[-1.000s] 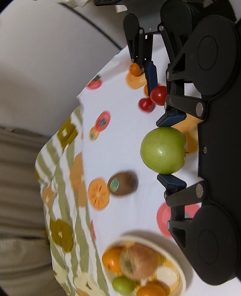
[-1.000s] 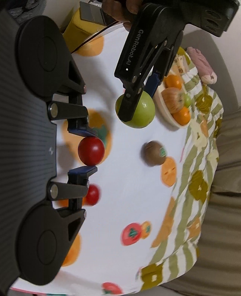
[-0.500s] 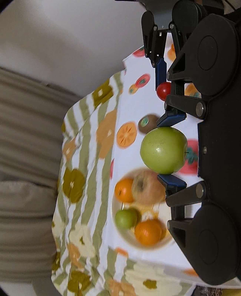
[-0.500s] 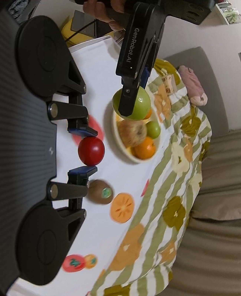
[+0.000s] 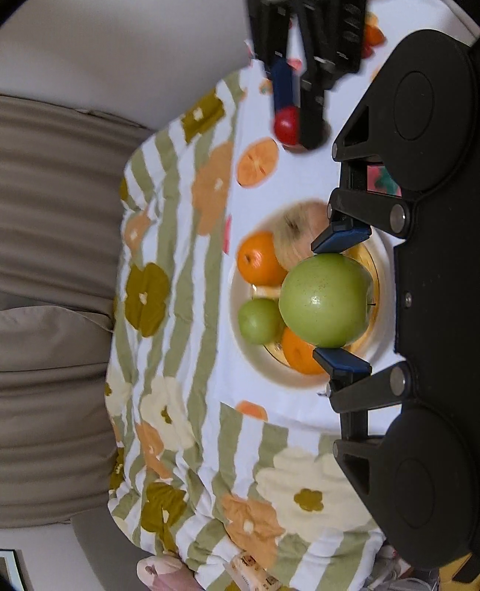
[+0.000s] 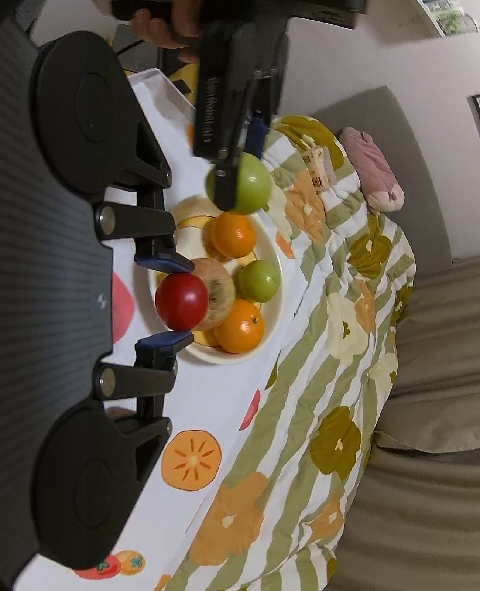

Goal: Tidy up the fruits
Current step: 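Carry the green apple and red tomato over the plate with both tools, then release the green apple onto the plate while the right tool drops the tomato beside it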

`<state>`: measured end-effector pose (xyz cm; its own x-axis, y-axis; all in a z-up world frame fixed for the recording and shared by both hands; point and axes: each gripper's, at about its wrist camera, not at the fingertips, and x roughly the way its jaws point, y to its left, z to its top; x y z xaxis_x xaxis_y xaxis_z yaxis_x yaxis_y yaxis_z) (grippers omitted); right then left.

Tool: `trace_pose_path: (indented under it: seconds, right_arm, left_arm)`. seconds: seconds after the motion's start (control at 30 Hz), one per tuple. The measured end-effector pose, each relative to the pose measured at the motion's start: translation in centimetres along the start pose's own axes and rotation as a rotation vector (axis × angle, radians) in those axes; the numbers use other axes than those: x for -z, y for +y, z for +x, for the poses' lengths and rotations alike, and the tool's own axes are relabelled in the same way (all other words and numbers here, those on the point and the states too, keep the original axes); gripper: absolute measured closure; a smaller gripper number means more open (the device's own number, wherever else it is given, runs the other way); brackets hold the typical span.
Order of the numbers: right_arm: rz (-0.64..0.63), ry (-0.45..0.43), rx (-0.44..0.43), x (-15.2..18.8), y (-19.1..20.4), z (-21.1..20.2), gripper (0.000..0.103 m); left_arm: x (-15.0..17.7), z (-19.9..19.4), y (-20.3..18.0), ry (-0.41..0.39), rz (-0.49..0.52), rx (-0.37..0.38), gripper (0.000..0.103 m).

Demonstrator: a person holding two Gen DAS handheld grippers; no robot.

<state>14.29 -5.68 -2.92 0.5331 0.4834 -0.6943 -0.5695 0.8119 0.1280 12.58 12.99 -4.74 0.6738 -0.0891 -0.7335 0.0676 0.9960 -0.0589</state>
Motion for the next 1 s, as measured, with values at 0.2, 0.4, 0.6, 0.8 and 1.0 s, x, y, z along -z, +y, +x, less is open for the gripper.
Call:
trace_pose_path:
  seconds: [0.2,0.4,0.6,0.8,1.0]
  right_arm:
    - [0.059,0.015,0.043,-1.4,0.1,3.0,0.054]
    - [0.093,0.027,0.082,-2.2,0.3,5.3,0.054]
    - [0.115,0.026,0.102,-2.8,0.4,6.7,0.054]
    - [0.142,0.028,0.114,-3.6,0.1,7.4,0.054]
    - [0.105,0.026,0.087,-5.3,1.0,8.5,0.054]
  left_arm:
    - [1.2,2.6,0.3,0.057,0.072,0.019,0.044]
    - [1.1,4.7,-0.1,0.080,0.148,0.051,0.043]
    - [1.4,5.7,-0.4,0.104,0.192,0.059,0.043]
    - [0.8,4.2,-0.3,0.035,0.178,0.091,0.008]
    - [0.0,3.8,0.0,0.032,0.134,0.110,0.008]
